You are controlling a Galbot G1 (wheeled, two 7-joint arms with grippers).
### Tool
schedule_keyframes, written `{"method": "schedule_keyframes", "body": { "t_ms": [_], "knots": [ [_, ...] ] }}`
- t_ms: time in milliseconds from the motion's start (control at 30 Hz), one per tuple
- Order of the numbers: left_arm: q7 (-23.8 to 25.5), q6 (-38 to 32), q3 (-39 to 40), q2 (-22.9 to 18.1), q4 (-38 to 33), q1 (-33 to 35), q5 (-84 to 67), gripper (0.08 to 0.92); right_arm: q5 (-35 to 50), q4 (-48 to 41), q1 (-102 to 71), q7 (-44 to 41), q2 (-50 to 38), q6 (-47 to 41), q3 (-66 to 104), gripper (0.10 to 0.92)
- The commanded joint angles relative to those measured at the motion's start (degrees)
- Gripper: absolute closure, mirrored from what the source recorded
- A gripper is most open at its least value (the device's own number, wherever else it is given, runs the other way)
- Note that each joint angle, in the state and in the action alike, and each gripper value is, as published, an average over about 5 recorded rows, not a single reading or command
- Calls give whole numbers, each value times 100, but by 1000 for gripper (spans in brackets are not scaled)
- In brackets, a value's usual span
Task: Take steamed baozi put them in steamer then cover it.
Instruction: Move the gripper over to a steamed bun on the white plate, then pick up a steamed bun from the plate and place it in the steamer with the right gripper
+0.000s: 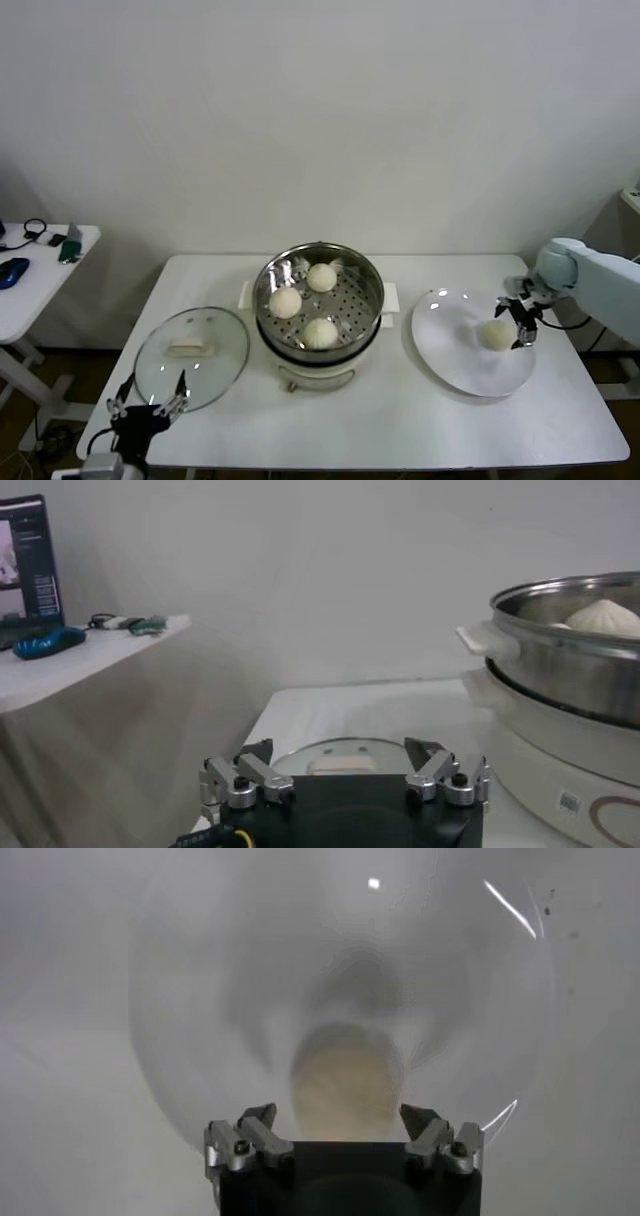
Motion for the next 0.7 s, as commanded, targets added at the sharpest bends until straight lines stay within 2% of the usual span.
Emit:
{"method": "schedule_keyframes", "body": {
  "t_ms": [33,133,400,567,700],
  "knots": [
    [28,-24,1,9,4,-14,-2,177,-101,-277,-248,66,168,89,231,206],
    [29,-9,-6,9,-2,-21,-1,177,-124,-303,-246,53,189,101,229,228],
    [19,-4,7,-9,-8,-11,11,177,-130,-303,-189,-19,169,113,216,349],
    [20,-41,29,-16,-11,-13,11,177,31,-115,50,-40,77,73,55,375],
    [18,-19,52,-20,-13,-49,6,177,527,389,720,-32,-100,-108,-522,387]
  ]
}}
